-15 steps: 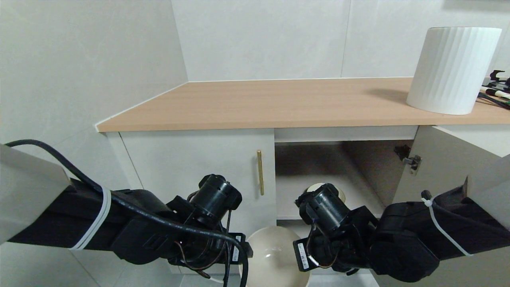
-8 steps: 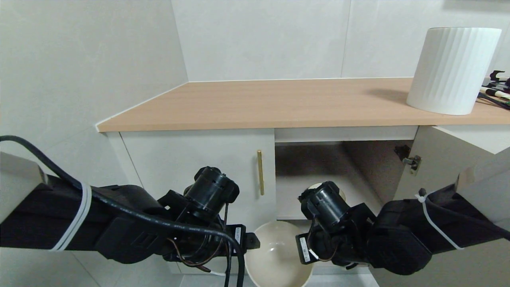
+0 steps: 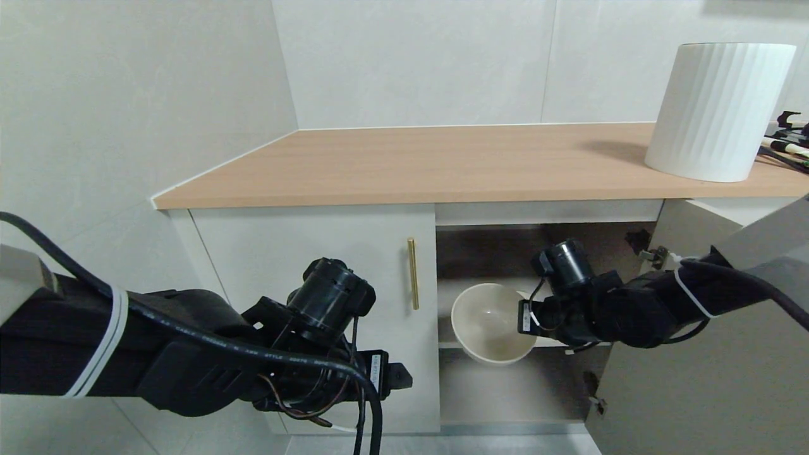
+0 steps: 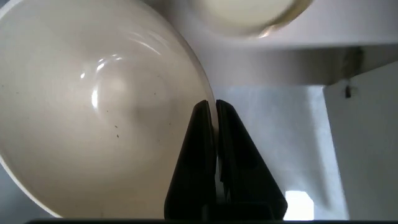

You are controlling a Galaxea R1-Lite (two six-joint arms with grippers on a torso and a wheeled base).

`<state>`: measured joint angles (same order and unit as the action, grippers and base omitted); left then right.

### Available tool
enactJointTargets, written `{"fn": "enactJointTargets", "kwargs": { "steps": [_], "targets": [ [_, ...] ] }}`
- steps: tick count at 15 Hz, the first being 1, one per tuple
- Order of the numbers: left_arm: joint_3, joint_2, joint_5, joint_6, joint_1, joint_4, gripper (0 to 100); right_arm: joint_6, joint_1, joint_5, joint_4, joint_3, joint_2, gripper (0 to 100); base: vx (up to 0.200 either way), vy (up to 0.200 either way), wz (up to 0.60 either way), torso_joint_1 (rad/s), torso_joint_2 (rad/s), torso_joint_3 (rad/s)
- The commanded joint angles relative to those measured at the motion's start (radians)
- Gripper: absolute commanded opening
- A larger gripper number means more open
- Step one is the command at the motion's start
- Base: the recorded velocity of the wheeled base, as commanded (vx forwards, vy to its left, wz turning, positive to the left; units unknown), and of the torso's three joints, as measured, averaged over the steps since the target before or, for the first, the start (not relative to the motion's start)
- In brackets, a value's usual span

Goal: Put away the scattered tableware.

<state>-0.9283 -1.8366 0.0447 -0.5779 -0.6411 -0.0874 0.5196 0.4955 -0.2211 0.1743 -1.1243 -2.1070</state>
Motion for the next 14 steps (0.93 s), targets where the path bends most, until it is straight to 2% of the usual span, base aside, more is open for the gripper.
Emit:
{"fn": "enactJointTargets", "kwargs": {
  "steps": [1,4,8,14],
  "targets": [
    [0.000,-0.001,0.001,0.000,0.000,0.000,100,0.016,-0.046,-0.031,0.011,-0.054,-0.087,0,0.000,0.000,0.00,0.000,0.00,0.000],
    [0.000,-0.009,0.000,0.000,0.000,0.000,100,0.105,-0.077,-0.095,0.096,-0.109,-0.165,0,0.000,0.000,0.00,0.000,0.00,0.000],
    [0.002,-0.007,0.000,0.000,0.000,0.000,100,0.106,-0.094,-0.107,0.108,-0.152,-0.214,0,0.000,0.000,0.00,0.000,0.00,0.000],
    [0.002,-0.013,-0.002,0.000,0.000,0.000,100,0.105,-0.167,-0.112,0.100,-0.270,-0.306,0,0.000,0.000,0.00,0.000,0.00,0.000]
  ]
}}
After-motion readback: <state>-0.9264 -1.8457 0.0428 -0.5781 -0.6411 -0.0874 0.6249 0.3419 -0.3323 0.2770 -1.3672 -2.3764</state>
